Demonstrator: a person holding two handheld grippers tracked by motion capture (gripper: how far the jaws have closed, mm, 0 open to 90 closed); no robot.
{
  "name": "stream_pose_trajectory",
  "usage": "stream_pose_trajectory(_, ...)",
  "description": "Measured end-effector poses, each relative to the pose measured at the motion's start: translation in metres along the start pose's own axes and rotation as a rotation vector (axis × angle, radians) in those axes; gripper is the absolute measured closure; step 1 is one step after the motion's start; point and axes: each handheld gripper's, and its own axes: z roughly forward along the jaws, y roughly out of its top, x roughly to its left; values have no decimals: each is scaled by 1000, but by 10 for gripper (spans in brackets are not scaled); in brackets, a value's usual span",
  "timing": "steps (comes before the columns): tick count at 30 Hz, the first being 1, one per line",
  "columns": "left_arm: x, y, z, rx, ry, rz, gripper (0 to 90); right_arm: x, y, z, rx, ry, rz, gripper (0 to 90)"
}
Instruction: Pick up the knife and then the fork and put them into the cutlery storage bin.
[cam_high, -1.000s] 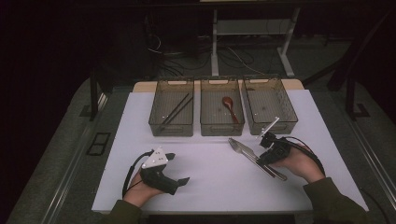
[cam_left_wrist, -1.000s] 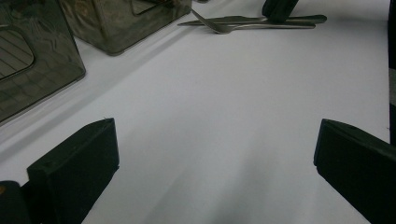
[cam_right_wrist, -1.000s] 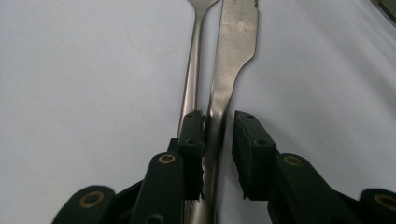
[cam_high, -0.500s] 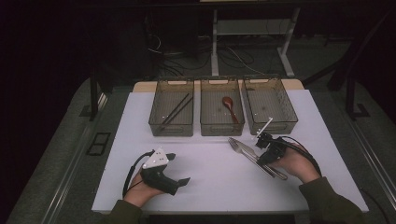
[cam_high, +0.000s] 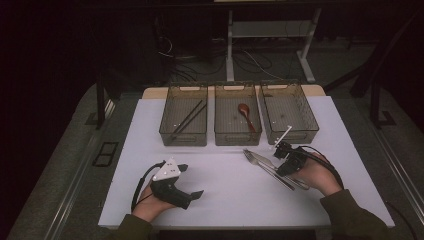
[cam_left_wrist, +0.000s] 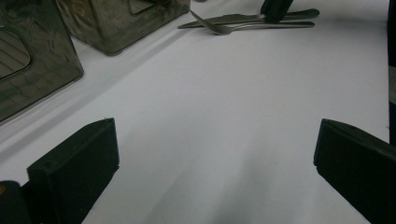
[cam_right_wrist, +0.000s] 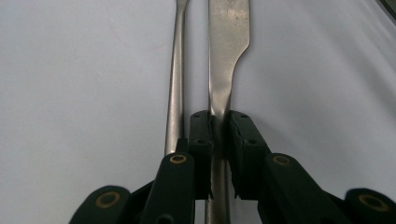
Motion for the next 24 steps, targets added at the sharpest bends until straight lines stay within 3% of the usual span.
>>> stream_pose_trajectory(10,1,0,-1,1,0,2,0,-15,-12,-9,-83,29,28,790)
stream_pose_trajectory(24,1,0,-2,-1,3,-1,0,-32,-31,-25,-229,116,50,790)
